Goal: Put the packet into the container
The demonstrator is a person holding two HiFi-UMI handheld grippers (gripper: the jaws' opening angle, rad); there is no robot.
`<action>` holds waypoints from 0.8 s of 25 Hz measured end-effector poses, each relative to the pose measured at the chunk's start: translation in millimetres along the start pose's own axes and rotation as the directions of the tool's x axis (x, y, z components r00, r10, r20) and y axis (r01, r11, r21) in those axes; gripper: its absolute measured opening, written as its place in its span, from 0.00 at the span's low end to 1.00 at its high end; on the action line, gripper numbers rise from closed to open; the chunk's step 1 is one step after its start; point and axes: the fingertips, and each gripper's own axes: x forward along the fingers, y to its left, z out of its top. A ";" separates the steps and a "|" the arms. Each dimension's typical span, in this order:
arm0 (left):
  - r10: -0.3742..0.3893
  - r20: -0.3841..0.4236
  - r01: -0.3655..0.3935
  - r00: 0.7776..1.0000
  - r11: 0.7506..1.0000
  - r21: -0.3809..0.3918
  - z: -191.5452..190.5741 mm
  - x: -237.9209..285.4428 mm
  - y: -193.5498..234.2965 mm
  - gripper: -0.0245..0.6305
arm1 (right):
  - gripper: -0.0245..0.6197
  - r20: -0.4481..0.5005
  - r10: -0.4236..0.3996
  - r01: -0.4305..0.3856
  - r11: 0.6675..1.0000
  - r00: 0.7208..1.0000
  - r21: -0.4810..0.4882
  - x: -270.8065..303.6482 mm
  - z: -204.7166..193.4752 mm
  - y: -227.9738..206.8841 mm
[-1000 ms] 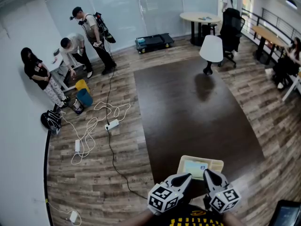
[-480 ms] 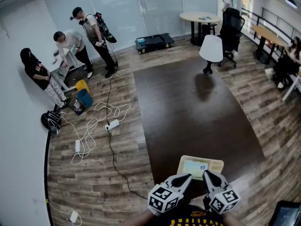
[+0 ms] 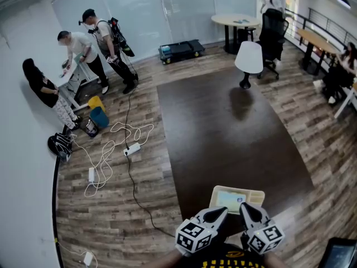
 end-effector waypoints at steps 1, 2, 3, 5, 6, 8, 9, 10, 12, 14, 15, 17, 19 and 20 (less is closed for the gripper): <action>-0.001 -0.001 0.001 1.000 1.000 0.000 0.4 0.4 0.2 0.04 | 0.05 0.000 -0.001 0.001 1.000 1.000 -0.001 0.2 0.2 -0.2; -0.002 -0.001 0.002 1.000 1.000 0.000 0.6 0.9 0.5 0.04 | 0.05 -0.001 -0.002 0.002 1.000 1.000 -0.002 0.5 0.2 -0.5; -0.003 -0.002 0.003 1.000 1.000 0.000 0.5 1.6 1.0 0.04 | 0.05 -0.001 -0.003 0.003 1.000 1.000 -0.003 1.0 0.1 -0.7; -0.005 -0.003 0.005 1.000 1.000 -0.002 -0.9 3.1 1.8 0.04 | 0.05 -0.001 -0.001 0.001 1.000 1.000 -0.003 1.9 -0.8 -1.0; -0.006 -0.003 0.006 1.000 1.000 -0.002 -1.6 3.9 1.8 0.04 | 0.05 0.000 0.000 0.000 1.000 1.000 -0.003 2.0 -1.1 -1.1; -0.011 -0.005 0.011 1.000 1.000 -0.001 -2.1 5.1 0.7 0.04 | 0.05 0.001 0.000 0.000 1.000 1.000 -0.005 1.2 -1.2 -1.5; -0.013 -0.006 0.013 1.000 1.000 -0.001 -2.0 5.4 -0.2 0.04 | 0.05 0.001 -0.002 0.002 1.000 1.000 -0.005 0.4 -1.2 -1.9; -0.016 -0.007 0.016 1.000 1.000 0.000 -1.7 5.6 -1.2 0.04 | 0.05 0.002 -0.005 0.005 1.000 1.000 -0.004 -0.6 -1.1 -2.3; -0.020 -0.008 0.020 1.000 1.000 0.002 -1.7 6.3 -2.8 0.04 | 0.05 0.004 -0.010 0.010 1.000 1.000 -0.003 -2.2 -0.9 -3.1; -0.023 -0.008 0.023 1.000 1.000 0.003 -2.6 7.2 -3.3 0.04 | 0.05 0.004 -0.013 0.013 1.000 1.000 -0.005 -3.1 -1.1 -3.8; -0.024 -0.008 0.024 1.000 1.000 0.003 -3.0 7.5 -3.5 0.04 | 0.05 0.005 -0.014 0.014 1.000 1.000 -0.007 -3.5 -1.0 -3.9; -0.026 -0.008 0.026 1.000 1.000 0.003 -3.4 7.6 -4.6 0.04 | 0.05 0.005 -0.016 0.016 1.000 1.000 -0.008 -4.8 -1.3 -4.3; -0.027 -0.009 0.027 1.000 1.000 0.002 -3.8 7.2 -6.4 0.04 | 0.05 0.008 -0.016 0.016 1.000 1.000 -0.006 -6.8 -1.6 -4.3; -0.027 -0.009 0.027 1.000 1.000 0.002 -4.1 7.2 -7.3 0.04 | 0.05 0.009 -0.015 0.016 1.000 1.000 -0.007 -7.8 -1.5 -4.2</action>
